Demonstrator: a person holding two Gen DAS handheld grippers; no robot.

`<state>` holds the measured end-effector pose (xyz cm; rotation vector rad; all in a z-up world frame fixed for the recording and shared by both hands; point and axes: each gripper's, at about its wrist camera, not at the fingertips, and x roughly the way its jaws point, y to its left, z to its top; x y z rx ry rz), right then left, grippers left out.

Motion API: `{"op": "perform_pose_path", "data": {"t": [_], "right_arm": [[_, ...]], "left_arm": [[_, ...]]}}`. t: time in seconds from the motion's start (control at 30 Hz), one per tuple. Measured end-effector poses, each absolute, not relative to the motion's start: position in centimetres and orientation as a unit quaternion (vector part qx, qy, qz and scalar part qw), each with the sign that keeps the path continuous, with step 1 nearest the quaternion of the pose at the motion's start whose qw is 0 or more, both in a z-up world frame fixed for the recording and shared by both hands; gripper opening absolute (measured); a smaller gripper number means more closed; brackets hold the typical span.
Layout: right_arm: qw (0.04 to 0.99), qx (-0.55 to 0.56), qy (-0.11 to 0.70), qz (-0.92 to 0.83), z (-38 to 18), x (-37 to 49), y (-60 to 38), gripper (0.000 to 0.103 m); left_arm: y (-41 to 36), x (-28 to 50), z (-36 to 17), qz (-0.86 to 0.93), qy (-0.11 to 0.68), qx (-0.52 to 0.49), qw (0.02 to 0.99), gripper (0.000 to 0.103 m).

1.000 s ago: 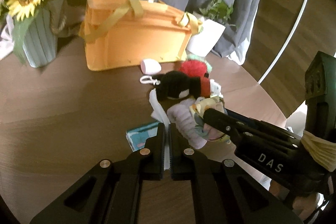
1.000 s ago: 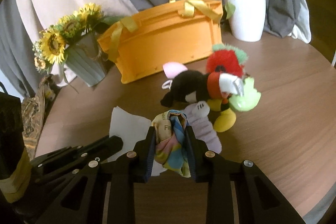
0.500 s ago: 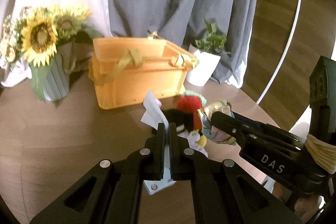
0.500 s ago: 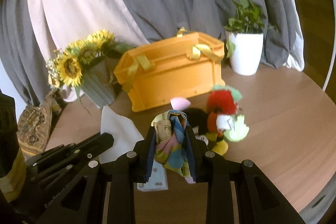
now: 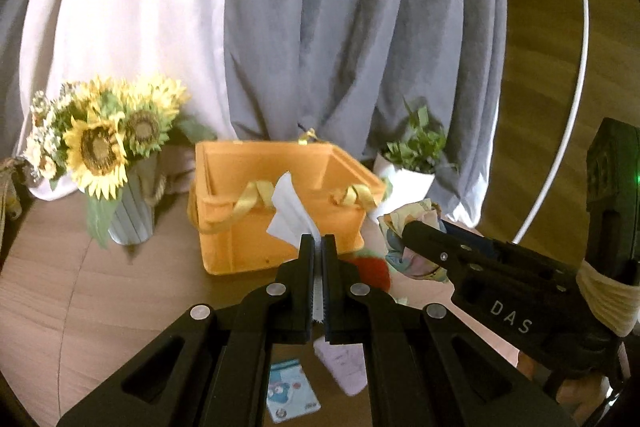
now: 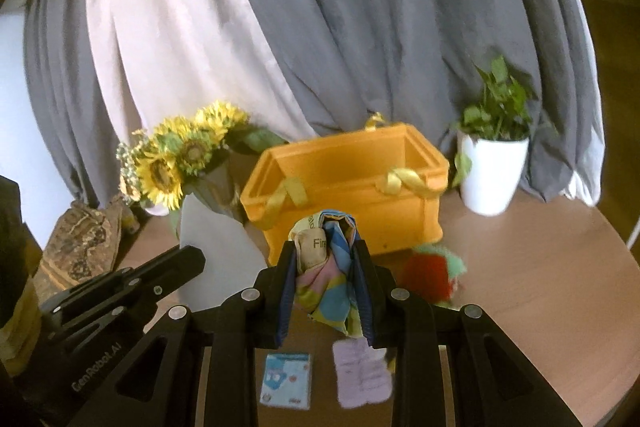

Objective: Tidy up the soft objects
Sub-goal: 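Grasp the white tissue with the left gripper while the right gripper carries the sock bundle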

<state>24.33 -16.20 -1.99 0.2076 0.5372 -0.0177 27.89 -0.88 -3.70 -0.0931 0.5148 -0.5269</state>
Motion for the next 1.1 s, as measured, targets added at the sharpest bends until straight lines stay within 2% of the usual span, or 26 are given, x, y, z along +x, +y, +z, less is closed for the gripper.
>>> {"op": "perform_pose_path", "data": {"t": [0.53,1.1], "right_arm": [[0.971,0.078,0.217,0.059,0.9,28.2,-18.8,0.029],[0.977,0.072,0.185,0.082,2.0,34.0,-20.2,0.029]], "left_arm": [[-3.2,29.8,-0.4,-0.194,0.187,-0.041,0.962,0.005],[-5.0,35.7,0.9,-0.172,0.162,-0.03,0.971,0.005]]}}
